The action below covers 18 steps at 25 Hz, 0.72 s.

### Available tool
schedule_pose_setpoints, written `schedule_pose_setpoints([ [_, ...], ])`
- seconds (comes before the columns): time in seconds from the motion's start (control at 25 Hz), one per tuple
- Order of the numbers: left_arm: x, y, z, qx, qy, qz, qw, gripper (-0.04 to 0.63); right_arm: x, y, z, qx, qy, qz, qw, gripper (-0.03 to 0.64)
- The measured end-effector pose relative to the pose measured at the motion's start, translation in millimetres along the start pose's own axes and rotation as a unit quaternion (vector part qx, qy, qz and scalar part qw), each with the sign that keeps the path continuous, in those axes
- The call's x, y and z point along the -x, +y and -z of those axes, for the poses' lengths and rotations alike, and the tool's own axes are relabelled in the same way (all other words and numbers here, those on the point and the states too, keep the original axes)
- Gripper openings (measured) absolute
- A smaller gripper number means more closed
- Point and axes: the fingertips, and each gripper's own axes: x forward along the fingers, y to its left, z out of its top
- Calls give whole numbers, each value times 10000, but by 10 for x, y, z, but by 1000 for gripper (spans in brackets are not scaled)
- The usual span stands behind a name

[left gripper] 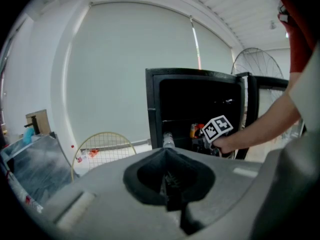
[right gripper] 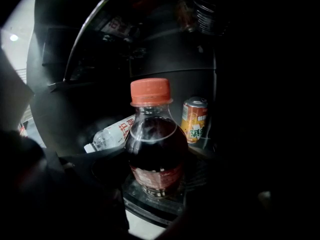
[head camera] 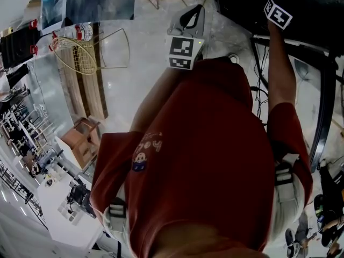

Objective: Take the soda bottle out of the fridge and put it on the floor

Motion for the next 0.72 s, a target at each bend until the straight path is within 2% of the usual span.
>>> schedule_pose_setpoints([
  [0.36, 32, 38, 65, 49, 1, 81, 10000, -2, 126, 129, 88, 102, 36, -1, 9999, 308],
  [0.72, 129, 41, 90, 104, -20, 224, 9997, -2, 329, 216, 128, 456, 102, 74, 9989, 305],
])
